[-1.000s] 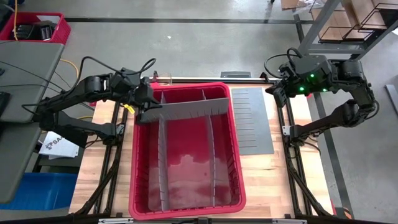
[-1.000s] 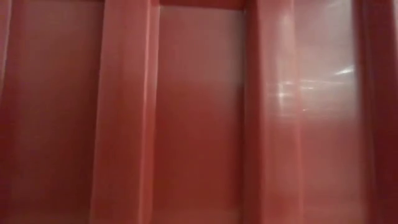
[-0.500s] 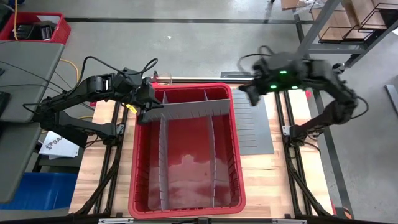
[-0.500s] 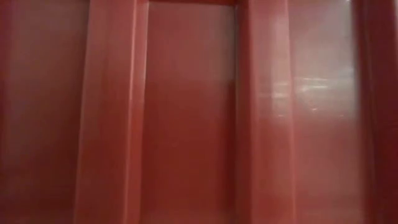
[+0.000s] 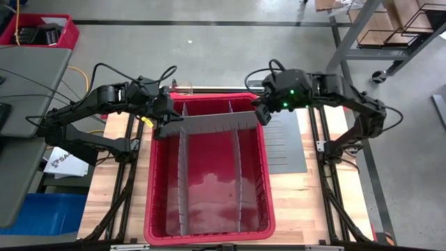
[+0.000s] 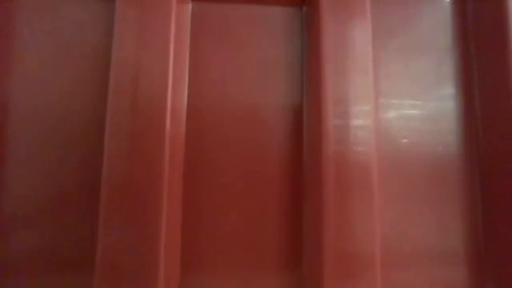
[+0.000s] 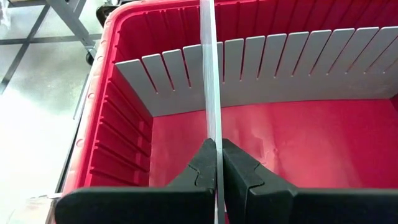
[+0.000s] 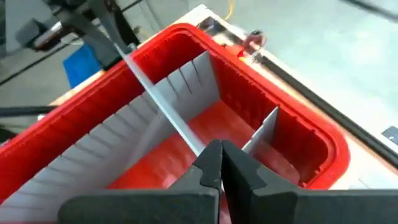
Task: Sort blocks
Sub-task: Assemble the bin divider into the red bin
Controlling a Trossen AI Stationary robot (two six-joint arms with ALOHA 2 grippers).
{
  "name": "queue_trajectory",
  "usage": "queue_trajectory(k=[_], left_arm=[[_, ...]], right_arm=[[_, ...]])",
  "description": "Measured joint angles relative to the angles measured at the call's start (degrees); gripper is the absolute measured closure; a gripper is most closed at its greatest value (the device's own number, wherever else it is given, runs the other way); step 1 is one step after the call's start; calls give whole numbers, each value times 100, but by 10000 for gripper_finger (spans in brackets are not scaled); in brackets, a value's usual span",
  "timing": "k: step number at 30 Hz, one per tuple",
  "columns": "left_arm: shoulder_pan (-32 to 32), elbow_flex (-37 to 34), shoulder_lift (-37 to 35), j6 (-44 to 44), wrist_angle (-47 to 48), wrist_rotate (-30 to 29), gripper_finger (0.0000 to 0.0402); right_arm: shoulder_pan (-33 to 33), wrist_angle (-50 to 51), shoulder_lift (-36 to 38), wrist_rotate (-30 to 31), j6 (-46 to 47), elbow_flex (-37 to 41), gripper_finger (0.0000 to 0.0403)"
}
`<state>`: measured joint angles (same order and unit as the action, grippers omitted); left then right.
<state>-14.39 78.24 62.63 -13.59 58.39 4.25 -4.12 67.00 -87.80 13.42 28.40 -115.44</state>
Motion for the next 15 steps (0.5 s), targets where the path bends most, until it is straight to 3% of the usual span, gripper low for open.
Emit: queue_trajectory(k=[15], left_arm=[[2,-11,7,1,33,-35,402]], right_arm=[[562,588,-540,1100,777,0,403]])
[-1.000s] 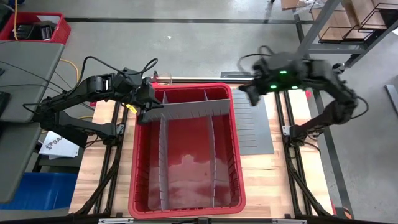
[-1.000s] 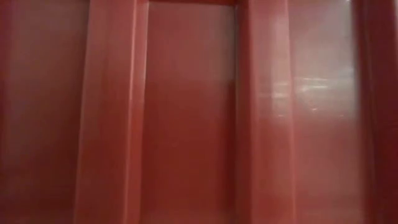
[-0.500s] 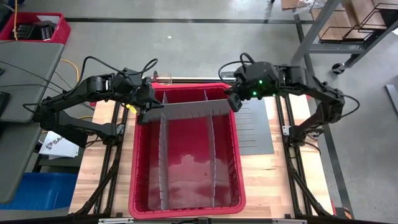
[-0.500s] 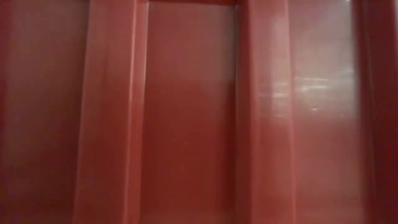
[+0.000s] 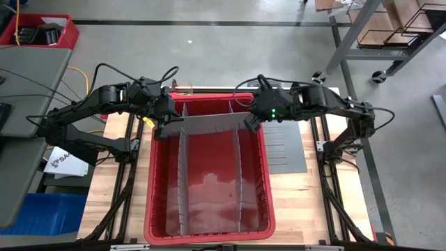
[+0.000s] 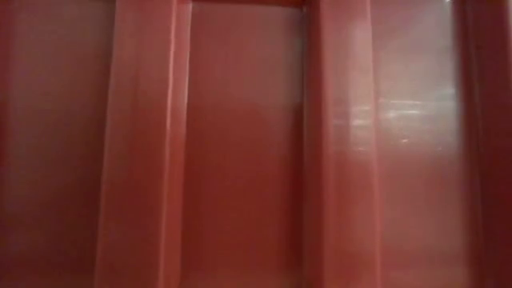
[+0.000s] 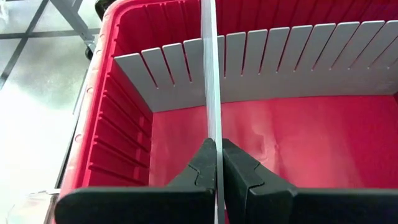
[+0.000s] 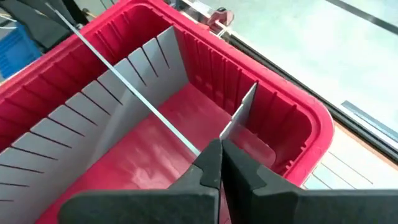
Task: Sort blocks
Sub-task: Assemble the bin divider into the red bin
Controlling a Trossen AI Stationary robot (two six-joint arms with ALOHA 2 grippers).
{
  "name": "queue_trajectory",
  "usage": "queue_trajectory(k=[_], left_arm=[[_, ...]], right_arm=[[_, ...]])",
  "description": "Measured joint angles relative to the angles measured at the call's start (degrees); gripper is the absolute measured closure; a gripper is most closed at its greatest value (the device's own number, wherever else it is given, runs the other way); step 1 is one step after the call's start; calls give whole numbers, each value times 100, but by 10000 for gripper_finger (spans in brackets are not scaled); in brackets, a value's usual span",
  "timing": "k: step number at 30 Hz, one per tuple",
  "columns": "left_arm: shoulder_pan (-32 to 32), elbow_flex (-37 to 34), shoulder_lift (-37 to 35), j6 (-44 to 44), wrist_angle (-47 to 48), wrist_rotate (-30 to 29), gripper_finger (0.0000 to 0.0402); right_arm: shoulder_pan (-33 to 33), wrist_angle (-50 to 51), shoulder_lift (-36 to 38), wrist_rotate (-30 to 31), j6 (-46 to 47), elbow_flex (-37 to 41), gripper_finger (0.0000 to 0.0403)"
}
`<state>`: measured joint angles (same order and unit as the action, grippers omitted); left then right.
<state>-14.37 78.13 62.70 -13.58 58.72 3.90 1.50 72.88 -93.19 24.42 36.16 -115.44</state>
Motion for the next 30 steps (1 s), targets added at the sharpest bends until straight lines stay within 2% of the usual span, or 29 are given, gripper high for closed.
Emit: queue_trajectory(k=[8,21,30], left_arm=[[0,-9,6,2,19,-57,402],[0,-15,13,42,101,-197,402],[-1,-2,76,186,147,-51,402]], right_arm=[[129,246,-244,492,253,-9,403],[153,552,-827,486,508,0,403],[107,537,-772,293,497,0,403]])
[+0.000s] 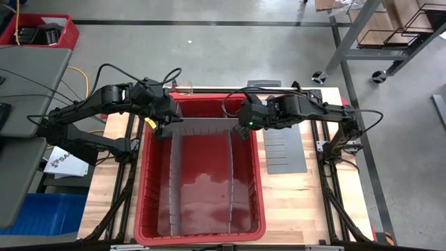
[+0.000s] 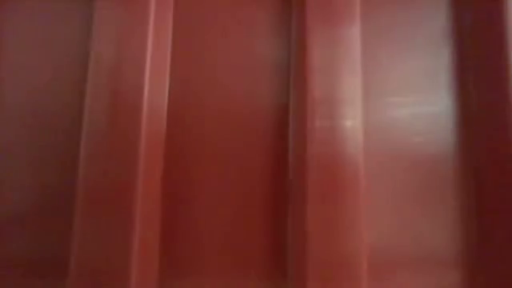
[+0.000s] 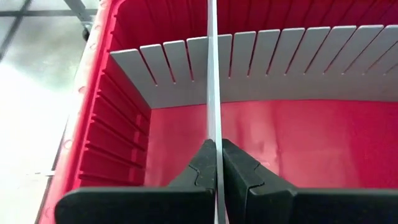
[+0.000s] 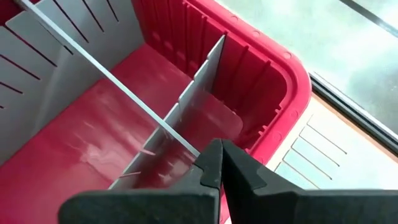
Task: Sort blocks
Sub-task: Assemble the bin divider into the red bin
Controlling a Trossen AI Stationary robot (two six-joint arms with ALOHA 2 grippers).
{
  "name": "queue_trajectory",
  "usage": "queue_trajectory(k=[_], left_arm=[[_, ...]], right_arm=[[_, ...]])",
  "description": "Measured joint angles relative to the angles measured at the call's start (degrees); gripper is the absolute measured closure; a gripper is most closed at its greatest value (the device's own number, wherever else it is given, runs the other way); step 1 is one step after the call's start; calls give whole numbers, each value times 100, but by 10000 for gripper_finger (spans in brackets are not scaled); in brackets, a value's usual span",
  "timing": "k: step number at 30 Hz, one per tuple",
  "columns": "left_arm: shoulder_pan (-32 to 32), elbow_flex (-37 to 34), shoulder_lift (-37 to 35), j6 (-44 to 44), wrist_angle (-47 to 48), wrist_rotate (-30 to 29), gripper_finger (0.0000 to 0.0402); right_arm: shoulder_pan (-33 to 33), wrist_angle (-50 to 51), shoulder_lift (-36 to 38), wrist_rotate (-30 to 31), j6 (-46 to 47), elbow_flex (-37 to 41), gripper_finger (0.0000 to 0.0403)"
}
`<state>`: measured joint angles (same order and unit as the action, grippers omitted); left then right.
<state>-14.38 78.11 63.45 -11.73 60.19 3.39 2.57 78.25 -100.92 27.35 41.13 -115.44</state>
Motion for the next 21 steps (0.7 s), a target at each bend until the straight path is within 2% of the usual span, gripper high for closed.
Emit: queue_trajectory(k=[7,15,21], left_arm=[[36,-1,94,254,-118,87,402],[108,-426,108,632,-696,86,402],[204,-503,104,720,-702,101,402]], right_arm=[[3,-2,41,-22,21,0,403],[0,-30,68,-15,0,7,403],[0,-51,98,-1,0,7,403]])
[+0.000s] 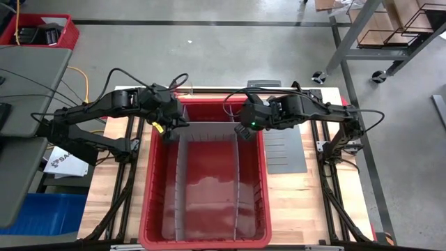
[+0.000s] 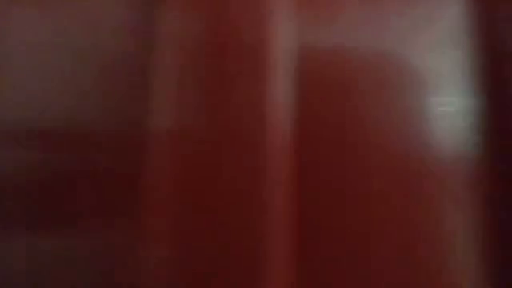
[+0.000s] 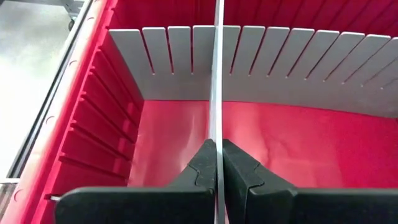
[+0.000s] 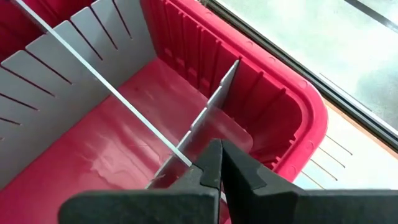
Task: Sort blocks
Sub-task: Assemble the bin divider into the red bin
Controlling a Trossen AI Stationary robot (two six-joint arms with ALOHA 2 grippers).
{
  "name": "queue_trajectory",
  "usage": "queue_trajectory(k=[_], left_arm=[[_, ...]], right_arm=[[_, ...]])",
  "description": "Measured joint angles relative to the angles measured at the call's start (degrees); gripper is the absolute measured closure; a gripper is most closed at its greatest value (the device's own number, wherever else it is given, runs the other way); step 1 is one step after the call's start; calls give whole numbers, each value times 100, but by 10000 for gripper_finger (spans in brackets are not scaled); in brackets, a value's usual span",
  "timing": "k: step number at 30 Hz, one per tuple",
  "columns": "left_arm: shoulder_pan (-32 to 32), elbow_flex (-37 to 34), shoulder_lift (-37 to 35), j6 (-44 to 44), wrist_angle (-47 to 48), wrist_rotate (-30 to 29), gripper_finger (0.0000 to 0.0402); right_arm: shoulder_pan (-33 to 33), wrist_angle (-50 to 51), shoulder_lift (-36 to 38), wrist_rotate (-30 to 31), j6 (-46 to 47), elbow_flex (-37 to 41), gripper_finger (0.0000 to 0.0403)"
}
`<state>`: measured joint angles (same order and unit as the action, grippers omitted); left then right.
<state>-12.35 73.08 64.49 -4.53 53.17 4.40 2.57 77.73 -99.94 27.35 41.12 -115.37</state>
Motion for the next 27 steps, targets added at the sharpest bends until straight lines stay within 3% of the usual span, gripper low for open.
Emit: queue_trajectory(k=[20,27], left_arm=[[7,-2,87,404,-42,-83,400],[5,172,38,713,-13,-292,371]], right_arm=[[0,-174,51,-2,-109,0,403],[0,-357,310,-2,-153,0,403]])
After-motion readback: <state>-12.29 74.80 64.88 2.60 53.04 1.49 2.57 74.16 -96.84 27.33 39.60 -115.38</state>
